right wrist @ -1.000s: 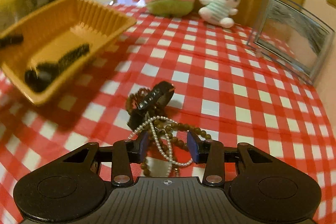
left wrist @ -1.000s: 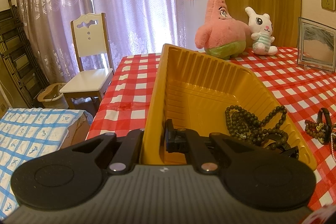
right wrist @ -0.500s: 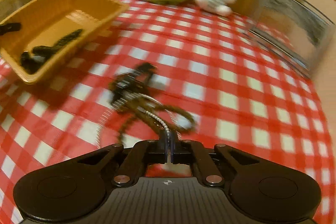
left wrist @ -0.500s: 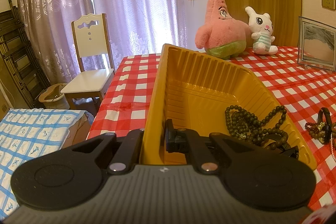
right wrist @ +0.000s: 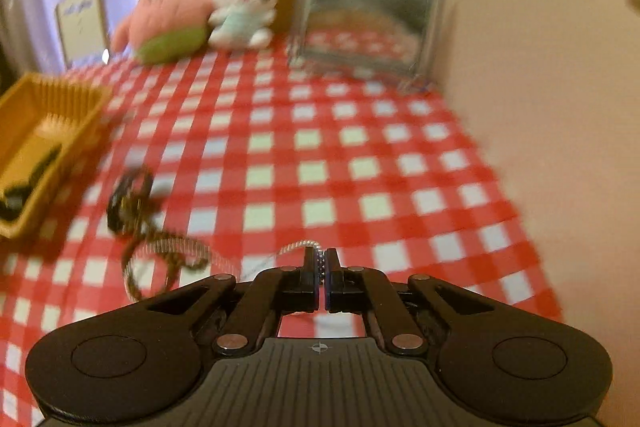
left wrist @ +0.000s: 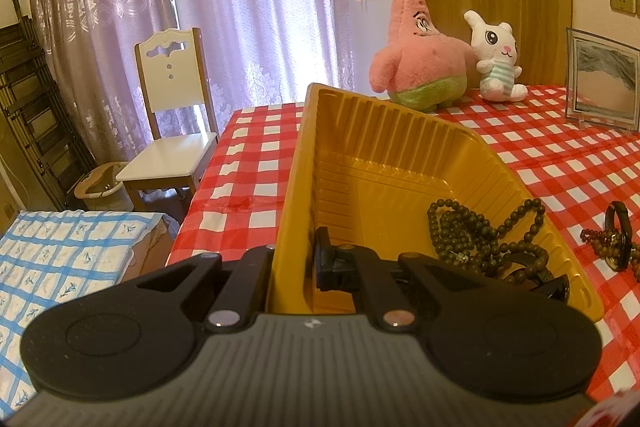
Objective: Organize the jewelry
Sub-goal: 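Grasp the pearl strand from the pile with the right gripper, then lift the pearl strand and drop it into the orange tray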
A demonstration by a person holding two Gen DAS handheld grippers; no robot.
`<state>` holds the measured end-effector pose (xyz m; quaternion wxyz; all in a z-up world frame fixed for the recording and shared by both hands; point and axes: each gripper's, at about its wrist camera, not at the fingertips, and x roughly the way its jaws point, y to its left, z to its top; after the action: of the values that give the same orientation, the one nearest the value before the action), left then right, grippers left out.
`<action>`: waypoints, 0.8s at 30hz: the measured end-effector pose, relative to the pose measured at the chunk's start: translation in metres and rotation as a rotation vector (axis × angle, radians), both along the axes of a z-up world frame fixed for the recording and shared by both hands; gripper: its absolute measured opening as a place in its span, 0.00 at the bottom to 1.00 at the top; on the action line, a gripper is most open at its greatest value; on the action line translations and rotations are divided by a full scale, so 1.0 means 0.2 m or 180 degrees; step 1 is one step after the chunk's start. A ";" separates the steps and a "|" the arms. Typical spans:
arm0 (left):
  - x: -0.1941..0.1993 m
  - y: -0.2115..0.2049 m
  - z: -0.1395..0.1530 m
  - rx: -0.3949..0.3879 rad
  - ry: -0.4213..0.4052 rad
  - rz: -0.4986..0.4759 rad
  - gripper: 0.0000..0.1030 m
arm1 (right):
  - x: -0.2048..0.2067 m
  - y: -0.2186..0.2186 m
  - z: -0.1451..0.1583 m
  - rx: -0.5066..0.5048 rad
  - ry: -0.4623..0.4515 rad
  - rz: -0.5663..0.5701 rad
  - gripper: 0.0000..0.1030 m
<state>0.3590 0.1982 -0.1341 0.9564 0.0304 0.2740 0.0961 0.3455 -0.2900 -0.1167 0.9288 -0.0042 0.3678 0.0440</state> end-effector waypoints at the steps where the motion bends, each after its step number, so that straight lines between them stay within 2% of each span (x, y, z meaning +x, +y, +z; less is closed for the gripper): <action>1: 0.00 0.00 0.00 0.0001 -0.0001 -0.0001 0.04 | -0.01 -0.02 0.05 0.0032 -0.0084 -0.0032 0.02; 7: 0.00 0.00 0.00 0.0003 -0.0010 -0.0007 0.03 | -0.04 -0.06 0.34 0.0245 -0.0508 0.0002 0.02; 11: 0.00 0.00 0.00 0.0003 -0.0014 -0.0009 0.03 | -0.02 0.00 0.46 0.0338 -0.0613 0.0124 0.02; 17: 0.00 -0.01 0.01 -0.0001 -0.0021 -0.0011 0.03 | 0.03 0.17 0.56 0.0426 -0.0680 0.0394 0.02; 21: 0.00 -0.01 0.01 -0.0016 -0.0041 -0.0018 0.03 | 0.10 0.33 0.64 0.0617 -0.0803 0.0687 0.02; 24: -0.01 -0.01 0.01 -0.0023 -0.0049 -0.0020 0.03 | 0.16 0.49 0.69 0.0876 -0.0893 0.0980 0.02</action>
<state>0.3579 0.1956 -0.1314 0.9589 0.0270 0.2668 0.0924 0.3777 -0.1915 0.0213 0.9450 0.0603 0.2209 0.2337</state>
